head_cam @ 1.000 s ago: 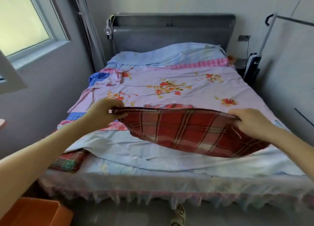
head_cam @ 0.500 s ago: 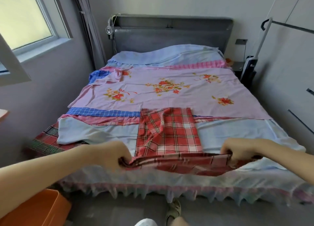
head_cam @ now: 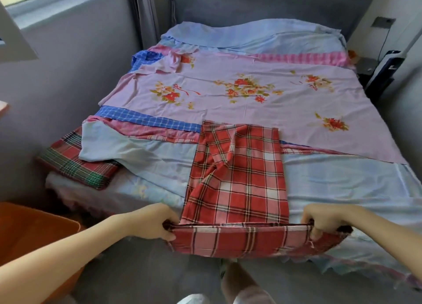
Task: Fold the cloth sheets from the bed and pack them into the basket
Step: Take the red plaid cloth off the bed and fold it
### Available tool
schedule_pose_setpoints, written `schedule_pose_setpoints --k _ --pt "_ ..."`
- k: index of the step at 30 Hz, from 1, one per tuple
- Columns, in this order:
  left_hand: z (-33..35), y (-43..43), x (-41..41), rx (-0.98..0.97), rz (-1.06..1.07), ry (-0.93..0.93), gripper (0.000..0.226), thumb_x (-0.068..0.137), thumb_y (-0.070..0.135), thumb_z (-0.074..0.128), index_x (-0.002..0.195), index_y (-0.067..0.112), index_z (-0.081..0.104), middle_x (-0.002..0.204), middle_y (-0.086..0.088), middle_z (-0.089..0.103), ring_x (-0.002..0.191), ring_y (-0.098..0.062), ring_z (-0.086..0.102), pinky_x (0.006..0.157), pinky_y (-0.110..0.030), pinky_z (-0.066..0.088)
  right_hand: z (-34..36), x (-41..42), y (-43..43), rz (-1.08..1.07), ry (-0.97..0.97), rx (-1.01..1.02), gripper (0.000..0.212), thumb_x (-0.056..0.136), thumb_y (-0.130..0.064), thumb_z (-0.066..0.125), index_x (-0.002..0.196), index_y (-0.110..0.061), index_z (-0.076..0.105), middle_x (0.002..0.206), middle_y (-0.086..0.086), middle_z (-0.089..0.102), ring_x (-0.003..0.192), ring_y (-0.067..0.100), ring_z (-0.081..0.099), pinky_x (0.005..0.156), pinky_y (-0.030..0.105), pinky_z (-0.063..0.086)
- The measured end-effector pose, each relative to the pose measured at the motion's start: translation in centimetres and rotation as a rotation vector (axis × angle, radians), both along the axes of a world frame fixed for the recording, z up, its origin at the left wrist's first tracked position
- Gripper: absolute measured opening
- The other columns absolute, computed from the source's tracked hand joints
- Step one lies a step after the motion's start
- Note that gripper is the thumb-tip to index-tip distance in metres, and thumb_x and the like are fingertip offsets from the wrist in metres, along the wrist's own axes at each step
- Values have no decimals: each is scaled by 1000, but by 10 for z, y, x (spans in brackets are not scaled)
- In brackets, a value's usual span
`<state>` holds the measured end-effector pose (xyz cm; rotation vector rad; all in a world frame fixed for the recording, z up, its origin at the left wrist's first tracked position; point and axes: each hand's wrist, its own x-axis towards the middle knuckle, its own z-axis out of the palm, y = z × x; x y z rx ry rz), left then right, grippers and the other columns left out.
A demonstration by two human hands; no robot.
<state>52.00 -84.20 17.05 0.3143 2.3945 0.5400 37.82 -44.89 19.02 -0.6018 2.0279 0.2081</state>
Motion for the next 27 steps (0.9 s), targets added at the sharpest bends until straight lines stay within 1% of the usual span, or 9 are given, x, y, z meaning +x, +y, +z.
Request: schedule_pose_setpoints --k 3,5,8,11,14,17,19,22,27 --pt "-31 -6 -38 -1 191 15 22 84 29 63 67 25 51 64 10 51 57 -1 45 56 -16 31 -39 -56 -10 -15 29 27 14 77 -15 67 83 -3 62 62 -5 42 54 4 35 50 21 28" --pt "-49 -3 -63 27 304 -7 25 85 26 62 65 25 48 63 11 50 57 0 45 54 -15 30 -64 -90 -19 6 48 64 24 78 -13 65 63 -11 47 61 -1 35 51 5 29 47 21 23" --pt "-84 8 -107 161 472 -95 24 85 22 63 68 34 50 71 13 59 67 3 56 60 -9 39 -109 -149 -28 42 82 169 31 79 -8 55 56 -17 36 60 -2 36 57 15 39 50 27 28" --pt "-117 13 -145 273 664 -151 12 87 25 63 87 35 57 94 6 68 86 -11 65 78 -22 51 -145 -202 -55 55 209 186 25 83 -6 44 71 -25 55 92 0 63 94 26 59 63 26 39" --pt "-143 15 -183 288 785 -94 13 87 27 63 89 37 56 93 10 65 88 -9 61 84 -28 49 -179 -240 -124 -6 393 -66 23 91 -20 49 106 -21 66 115 4 64 109 25 58 80 28 46" --pt "-159 16 -215 310 764 -102 8 85 25 64 89 31 60 81 12 62 73 1 56 75 -20 45 -202 -249 -205 -76 474 -296 28 94 -37 49 98 -14 66 105 6 67 102 27 60 77 31 45" --pt "-172 13 -235 356 703 -143 12 83 23 65 83 33 59 71 19 59 67 5 53 64 -9 39 -228 -258 -251 -33 542 -286 38 94 -44 48 103 -10 61 106 9 66 103 30 60 78 33 46" --pt "-185 5 -257 410 601 -198 13 78 20 66 74 30 59 70 15 57 67 1 50 61 -10 36 -265 -277 -291 -26 586 -199 48 93 -47 48 113 -4 52 110 11 64 104 29 61 78 33 47" --pt "-210 -26 -286 481 553 -331 7 76 16 69 78 18 63 67 11 52 62 -2 46 64 -18 37 -296 -304 -310 -73 519 -171 21 90 -10 48 107 -1 55 107 13 66 102 30 63 79 31 47"
